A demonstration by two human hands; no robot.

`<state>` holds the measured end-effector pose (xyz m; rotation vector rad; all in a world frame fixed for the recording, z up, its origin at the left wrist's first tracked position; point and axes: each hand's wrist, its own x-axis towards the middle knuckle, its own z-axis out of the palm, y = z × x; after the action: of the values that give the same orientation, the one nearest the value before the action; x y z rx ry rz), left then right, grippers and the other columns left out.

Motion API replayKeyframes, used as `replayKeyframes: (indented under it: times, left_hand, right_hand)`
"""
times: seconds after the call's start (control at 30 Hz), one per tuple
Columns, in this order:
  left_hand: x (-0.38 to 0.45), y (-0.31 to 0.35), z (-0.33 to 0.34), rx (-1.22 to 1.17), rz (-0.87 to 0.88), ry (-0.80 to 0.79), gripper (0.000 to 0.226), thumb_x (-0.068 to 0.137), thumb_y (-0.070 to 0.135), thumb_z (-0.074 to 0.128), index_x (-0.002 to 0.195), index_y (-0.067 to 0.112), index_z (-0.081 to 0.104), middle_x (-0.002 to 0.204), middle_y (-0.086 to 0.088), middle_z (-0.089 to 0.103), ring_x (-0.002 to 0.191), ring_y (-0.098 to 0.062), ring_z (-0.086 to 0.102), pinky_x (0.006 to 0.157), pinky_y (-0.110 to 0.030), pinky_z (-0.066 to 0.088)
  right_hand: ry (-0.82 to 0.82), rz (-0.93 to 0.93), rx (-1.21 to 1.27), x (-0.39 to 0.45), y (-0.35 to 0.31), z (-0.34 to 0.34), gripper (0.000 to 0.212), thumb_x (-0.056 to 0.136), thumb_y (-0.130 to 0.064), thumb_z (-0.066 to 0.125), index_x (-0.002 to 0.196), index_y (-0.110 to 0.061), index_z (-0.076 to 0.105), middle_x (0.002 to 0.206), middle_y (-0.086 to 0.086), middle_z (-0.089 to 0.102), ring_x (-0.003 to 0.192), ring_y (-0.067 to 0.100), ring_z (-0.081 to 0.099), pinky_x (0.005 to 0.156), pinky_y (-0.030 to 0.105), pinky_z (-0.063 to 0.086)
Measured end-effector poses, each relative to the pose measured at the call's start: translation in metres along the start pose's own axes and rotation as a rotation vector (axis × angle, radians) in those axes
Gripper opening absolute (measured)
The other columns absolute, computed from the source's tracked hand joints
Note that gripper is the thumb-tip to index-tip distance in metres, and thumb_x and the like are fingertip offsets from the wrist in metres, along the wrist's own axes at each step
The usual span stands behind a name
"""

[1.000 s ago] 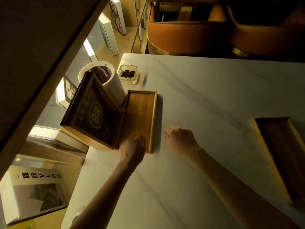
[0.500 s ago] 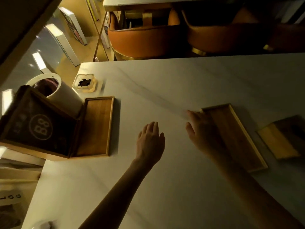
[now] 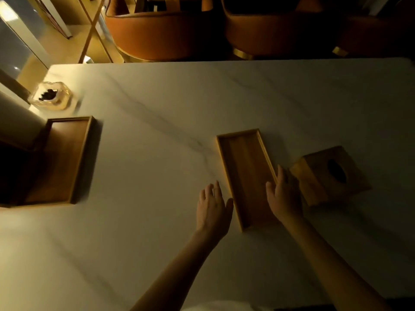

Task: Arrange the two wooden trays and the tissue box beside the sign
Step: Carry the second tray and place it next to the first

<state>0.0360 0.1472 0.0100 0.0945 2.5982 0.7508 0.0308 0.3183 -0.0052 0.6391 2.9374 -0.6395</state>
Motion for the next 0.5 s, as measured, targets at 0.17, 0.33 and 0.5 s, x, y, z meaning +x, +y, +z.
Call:
replayKeyframes:
  times: [0.17,0.33,0.5]
  left_hand:
    - [0.007,0.02,0.017,-0.171,-0.06,-0.093,0.042,0.092,0.03,0.041,0.13,0.013,0.037,0.115,-0.012,0.061,0.098,-0.023,0.061,0.085,-0.036,0.053]
    - [0.009,0.025,0.027,-0.205,-0.113,-0.041,0.03,0.089,0.021,0.049,0.117,0.009,0.051,0.103,-0.013,0.067,0.089,-0.024,0.064,0.081,-0.036,0.055]
    - [0.011,0.024,0.031,-0.161,-0.093,0.011,0.029,0.087,0.017,0.053,0.115,0.011,0.055,0.105,-0.01,0.066,0.087,-0.02,0.063,0.077,-0.029,0.054]
  right_hand:
    - [-0.062,0.085,-0.015,0.007,0.022,0.001,0.051,0.095,-0.023,0.041,0.138,-0.001,0.025,0.145,0.025,0.031,0.131,0.039,0.033,0.1,0.047,0.038]
    - [-0.095,0.067,0.048,0.015,0.034,0.004,0.035,0.095,-0.017,0.042,0.124,0.0,0.047,0.128,0.022,0.049,0.111,0.034,0.051,0.088,0.039,0.046]
    - [-0.075,0.121,0.152,0.019,0.035,0.006,0.036,0.092,-0.016,0.047,0.126,-0.003,0.047,0.128,0.02,0.05,0.115,0.033,0.051,0.091,0.041,0.048]
